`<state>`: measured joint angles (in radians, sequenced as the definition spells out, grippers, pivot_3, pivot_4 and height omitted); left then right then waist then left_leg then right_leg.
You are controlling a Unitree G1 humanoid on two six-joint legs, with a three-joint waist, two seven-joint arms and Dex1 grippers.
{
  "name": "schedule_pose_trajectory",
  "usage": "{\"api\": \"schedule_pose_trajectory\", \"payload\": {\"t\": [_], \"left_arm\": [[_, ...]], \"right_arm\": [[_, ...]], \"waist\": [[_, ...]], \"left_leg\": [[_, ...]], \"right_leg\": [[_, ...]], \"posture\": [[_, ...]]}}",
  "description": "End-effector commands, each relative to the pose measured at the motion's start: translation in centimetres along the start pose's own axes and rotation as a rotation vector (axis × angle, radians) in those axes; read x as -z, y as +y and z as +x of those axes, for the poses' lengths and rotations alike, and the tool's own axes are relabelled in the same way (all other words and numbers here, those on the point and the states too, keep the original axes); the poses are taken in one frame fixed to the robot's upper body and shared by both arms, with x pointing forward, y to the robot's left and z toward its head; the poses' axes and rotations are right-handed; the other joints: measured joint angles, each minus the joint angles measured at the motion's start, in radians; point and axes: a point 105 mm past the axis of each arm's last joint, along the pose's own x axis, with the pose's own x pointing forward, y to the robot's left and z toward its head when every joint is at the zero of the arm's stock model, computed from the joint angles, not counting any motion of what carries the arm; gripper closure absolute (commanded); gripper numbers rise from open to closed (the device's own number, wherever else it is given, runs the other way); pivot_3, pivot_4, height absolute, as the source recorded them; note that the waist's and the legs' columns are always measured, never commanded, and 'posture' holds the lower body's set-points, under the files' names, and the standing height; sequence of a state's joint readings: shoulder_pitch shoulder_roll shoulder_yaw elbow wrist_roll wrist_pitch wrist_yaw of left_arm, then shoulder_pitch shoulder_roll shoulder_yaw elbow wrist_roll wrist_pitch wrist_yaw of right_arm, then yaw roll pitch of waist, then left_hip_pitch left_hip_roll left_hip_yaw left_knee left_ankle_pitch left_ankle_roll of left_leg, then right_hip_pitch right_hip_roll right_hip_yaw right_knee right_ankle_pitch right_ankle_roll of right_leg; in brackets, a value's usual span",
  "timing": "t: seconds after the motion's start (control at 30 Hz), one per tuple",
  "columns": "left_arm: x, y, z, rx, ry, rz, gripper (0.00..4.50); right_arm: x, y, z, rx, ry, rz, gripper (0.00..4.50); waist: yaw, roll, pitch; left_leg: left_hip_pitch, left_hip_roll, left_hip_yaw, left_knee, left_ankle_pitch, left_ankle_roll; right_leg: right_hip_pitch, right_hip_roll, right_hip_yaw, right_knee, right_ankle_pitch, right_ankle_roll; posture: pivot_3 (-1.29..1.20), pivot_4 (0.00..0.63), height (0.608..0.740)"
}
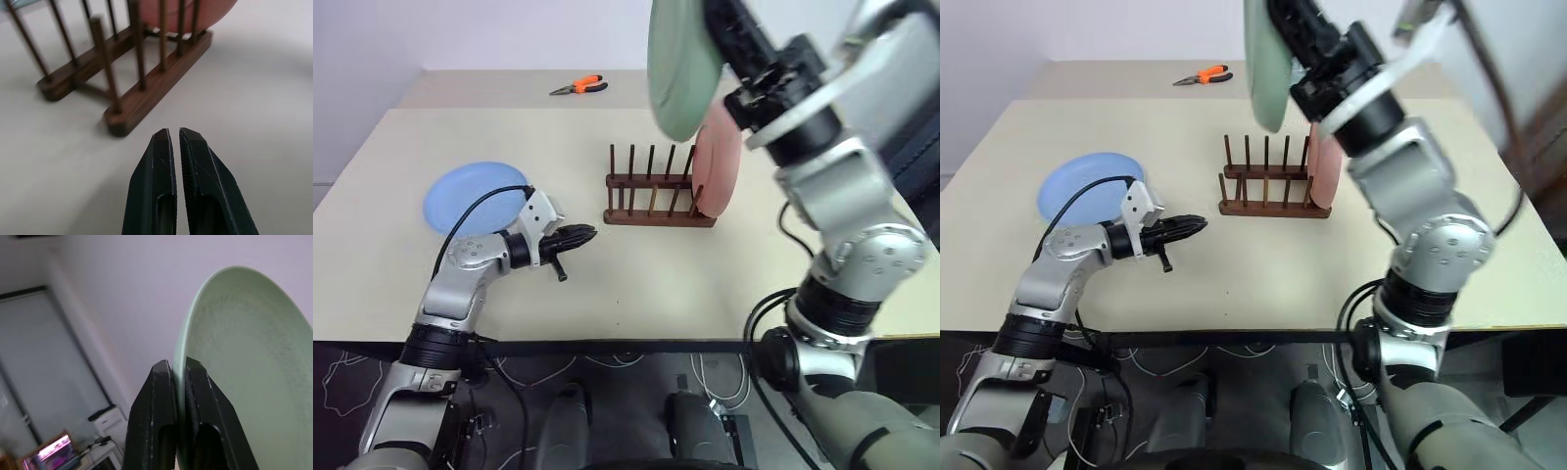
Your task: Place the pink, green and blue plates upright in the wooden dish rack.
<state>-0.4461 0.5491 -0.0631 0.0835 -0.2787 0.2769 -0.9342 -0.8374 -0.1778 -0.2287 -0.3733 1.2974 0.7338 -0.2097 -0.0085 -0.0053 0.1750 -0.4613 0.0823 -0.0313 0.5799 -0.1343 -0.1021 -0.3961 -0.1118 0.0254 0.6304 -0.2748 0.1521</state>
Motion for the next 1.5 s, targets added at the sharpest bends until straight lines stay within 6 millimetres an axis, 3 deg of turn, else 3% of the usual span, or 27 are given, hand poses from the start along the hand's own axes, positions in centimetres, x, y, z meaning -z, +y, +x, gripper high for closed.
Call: {"api": "schedule_pose_trajectory", "payload": {"t": [0.03,0.23,0.5,0.63,0.73,0.9,0.97,1.03,1.13,1.27,1.4,1.5], "left_arm": [[-1.2,0.0,-0.1,-0.005,-0.041,0.038,4.25],[-1.4,-0.3,-0.1,-0.006,-0.051,0.033,4.25],[-1.4,-0.6,0.1,0.002,-0.048,0.030,4.25],[-1.4,-0.8,0.3,0.016,-0.049,0.013,4.25],[-1.4,-1.1,0.2,0.036,-0.050,-0.034,3.36],[-1.4,-1.1,-0.3,0.011,-0.046,-0.044,0.89],[-1.7,0.0,-0.8,-0.061,-0.066,-0.026,0.04],[-2.2,2.0,-1.8,-0.174,-0.102,-0.054,0.01],[-2.0,6.7,-4.4,-0.461,-0.092,-0.061,0.00],[-0.8,11.5,-8.6,-0.801,-0.045,-0.151,0.00],[0.0,14.2,-13.0,-1.071,-0.010,-0.212,0.00],[2.5,15.2,-16.7,-1.256,0.106,-0.297,0.00]], "right_arm": [[0.2,-1.9,0.3,0.091,-0.014,-0.013,4.44],[1.8,-4.8,-0.1,0.203,0.013,0.101,4.44],[3.7,-8.4,0.3,0.325,0.114,0.106,4.44],[3.4,-8.5,1.1,0.315,0.143,-0.002,2.94],[2.5,-8.0,1.6,0.288,0.166,-0.248,1.41],[0.2,-6.0,1.6,0.185,0.135,-0.513,1.39],[-1.2,-5.2,1.2,0.153,0.113,-0.660,1.39],[-2.2,-4.0,0.8,0.080,0.108,-0.779,1.13],[-2.0,-1.7,0.4,-0.077,0.163,-0.983,0.04],[2.1,-0.2,-0.5,-0.290,0.329,-1.150,0.04],[6.4,-0.2,-2.2,-0.418,0.461,-1.145,0.04],[8.4,-1.1,-2.8,-0.426,0.504,-1.128,0.04]], "waist": [[0.002,0.000,0.000],[-0.006,0.000,0.000],[-0.007,0.000,0.000],[-0.005,0.001,0.001],[-0.005,0.001,0.001],[-0.005,0.001,0.001],[-0.004,0.001,0.001],[-0.003,0.001,0.001],[-0.003,0.001,0.001],[-0.012,0.001,0.001],[-0.005,0.000,0.001],[-0.003,-0.001,0.002]], "left_leg": [[0.000,0.000,0.000,0.000,0.000,0.000],[0.000,0.001,0.000,-0.002,0.000,0.000],[0.000,0.002,0.000,-0.002,0.000,0.000],[0.000,0.002,0.000,-0.002,0.000,0.000],[-0.001,0.002,0.000,-0.002,0.000,0.000],[-0.001,0.002,0.000,-0.003,0.000,0.000],[-0.001,0.002,0.000,-0.003,0.000,0.000],[-0.001,0.002,0.000,-0.003,0.000,0.000],[-0.001,0.002,0.000,-0.003,0.000,0.000],[0.000,0.002,0.000,-0.003,0.000,0.000],[-0.001,0.002,0.000,-0.004,0.000,-0.001],[-0.001,0.001,0.000,-0.004,0.001,-0.002]], "right_leg": [[0.000,0.000,0.000,0.000,0.000,0.000],[-0.001,0.001,0.000,0.001,0.001,0.001],[-0.002,0.002,0.000,0.001,0.000,0.001],[-0.002,0.002,0.000,0.001,0.000,0.001],[-0.003,0.002,0.000,0.001,0.000,0.000],[-0.004,0.002,0.000,0.000,0.000,0.000],[-0.004,0.002,0.000,0.000,0.000,0.000],[-0.004,0.002,0.000,0.000,0.000,0.000],[-0.004,0.002,0.000,0.000,0.000,0.000],[-0.005,0.002,0.000,0.000,0.000,0.001],[-0.005,0.002,0.000,0.000,0.001,0.004],[-0.005,0.002,0.000,0.000,0.002,0.004]], "posture": [[0.00,0.150,0.740],[0.00,0.150,0.740],[0.00,0.150,0.740],[0.00,0.150,0.740],[0.00,0.150,0.740],[0.00,0.150,0.740],[0.00,0.150,0.740],[0.00,0.150,0.740],[0.00,0.150,0.740],[0.00,0.150,0.740],[0.00,0.150,0.740],[0.00,0.150,0.740]]}}
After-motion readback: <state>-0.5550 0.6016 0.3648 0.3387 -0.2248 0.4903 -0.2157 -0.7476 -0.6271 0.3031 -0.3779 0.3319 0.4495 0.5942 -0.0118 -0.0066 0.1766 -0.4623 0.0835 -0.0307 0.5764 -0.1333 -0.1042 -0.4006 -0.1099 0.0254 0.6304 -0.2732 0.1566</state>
